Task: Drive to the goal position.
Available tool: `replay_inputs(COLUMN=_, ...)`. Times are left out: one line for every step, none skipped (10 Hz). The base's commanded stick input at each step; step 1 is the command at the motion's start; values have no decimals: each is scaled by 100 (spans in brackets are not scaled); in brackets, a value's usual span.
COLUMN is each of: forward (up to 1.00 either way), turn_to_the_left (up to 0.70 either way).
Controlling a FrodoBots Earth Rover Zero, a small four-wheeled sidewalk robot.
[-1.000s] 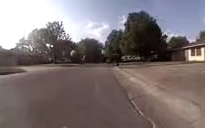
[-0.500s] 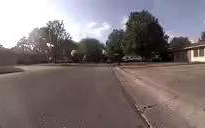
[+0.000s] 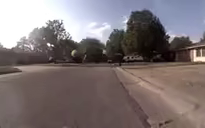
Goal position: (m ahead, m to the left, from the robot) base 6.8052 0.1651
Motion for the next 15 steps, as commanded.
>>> replay_inputs(forward=85, turn_to_the_left=2)
replay_inputs(forward=85, turn_to_the_left=2)
replay_inputs(forward=85, turn_to_the_left=2)
replay_inputs(forward=85, turn_to_the_left=2)
replay_inputs(forward=85, turn_to_the_left=2)
replay_inputs(forward=85, turn_to_the_left=2)
replay_inputs(forward=85, turn_to_the_left=2)
replay_inputs(forward=85, turn_to_the_left=2)
replay_inputs(forward=85, turn_to_the_left=2)
replay_inputs(forward=85, turn_to_the_left=2)
replay_inputs(forward=85, turn_to_the_left=2)
replay_inputs(forward=85, turn_to_the_left=2)
replay_inputs(forward=85, turn_to_the_left=2)
replay_inputs(forward=85, turn_to_the_left=2)
replay_inputs(forward=85, turn_to_the_left=2)
